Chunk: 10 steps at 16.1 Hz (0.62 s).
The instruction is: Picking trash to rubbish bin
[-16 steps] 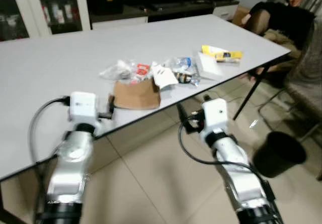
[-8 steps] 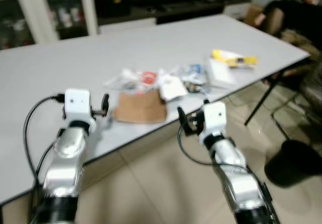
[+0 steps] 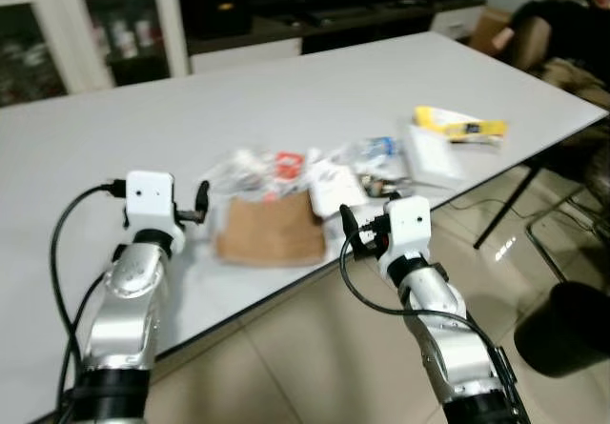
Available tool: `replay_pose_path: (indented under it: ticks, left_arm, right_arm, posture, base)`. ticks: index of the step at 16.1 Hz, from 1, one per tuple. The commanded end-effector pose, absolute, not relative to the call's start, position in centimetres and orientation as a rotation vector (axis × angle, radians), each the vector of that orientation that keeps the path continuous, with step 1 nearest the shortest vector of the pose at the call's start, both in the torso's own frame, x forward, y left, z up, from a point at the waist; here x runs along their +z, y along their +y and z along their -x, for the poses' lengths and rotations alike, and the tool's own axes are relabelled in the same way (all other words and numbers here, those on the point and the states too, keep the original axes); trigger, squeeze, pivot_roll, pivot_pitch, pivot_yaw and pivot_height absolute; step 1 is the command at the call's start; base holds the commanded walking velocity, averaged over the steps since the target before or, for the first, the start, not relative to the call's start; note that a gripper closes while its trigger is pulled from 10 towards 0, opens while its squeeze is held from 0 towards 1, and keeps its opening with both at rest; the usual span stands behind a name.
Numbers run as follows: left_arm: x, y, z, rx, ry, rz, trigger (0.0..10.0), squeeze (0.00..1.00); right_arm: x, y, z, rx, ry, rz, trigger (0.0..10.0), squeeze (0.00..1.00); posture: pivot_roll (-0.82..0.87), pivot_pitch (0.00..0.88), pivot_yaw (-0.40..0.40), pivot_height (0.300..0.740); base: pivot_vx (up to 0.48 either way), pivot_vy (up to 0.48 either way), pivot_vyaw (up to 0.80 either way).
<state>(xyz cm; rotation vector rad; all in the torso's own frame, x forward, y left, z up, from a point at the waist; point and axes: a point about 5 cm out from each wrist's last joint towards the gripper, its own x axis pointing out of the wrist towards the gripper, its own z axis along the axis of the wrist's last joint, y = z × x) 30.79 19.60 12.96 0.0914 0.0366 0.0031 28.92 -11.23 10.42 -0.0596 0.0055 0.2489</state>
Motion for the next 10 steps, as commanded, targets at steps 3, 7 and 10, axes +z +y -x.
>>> replay_pose_path:
  ticks: [3, 7, 10]
  left_arm:
    - [12.1, 19.0, -31.0, -0.086, 0.115, -0.012, 10.0, 0.00]
    - [10.5, 19.8, -30.3, -0.111, 0.235, 0.047, 10.0, 1.00]
    - [9.9, 19.4, -29.9, -0.211, 0.299, 0.151, 10.0, 1.00]
  right_arm:
    - [10.6, -11.7, -29.1, 0.228, 0.005, 0.048, 10.0, 0.00]
    - [10.5, -11.1, -29.6, 0.242, 0.017, 0.012, 10.0, 0.00]
    - [10.7, -10.4, -30.3, 0.268, 0.023, -0.021, 10.0, 0.00]
  posture:
    - [0.02, 0.000, -0.034, 0.740]
    - [0.03, 0.000, -0.027, 0.740]
    - [0.04, 0.000, -0.028, 0.740]
  base:
    - [0.000, 0.000, 0.00]
    - [0.000, 0.000, 0.00]
    - [0.000, 0.000, 0.00]
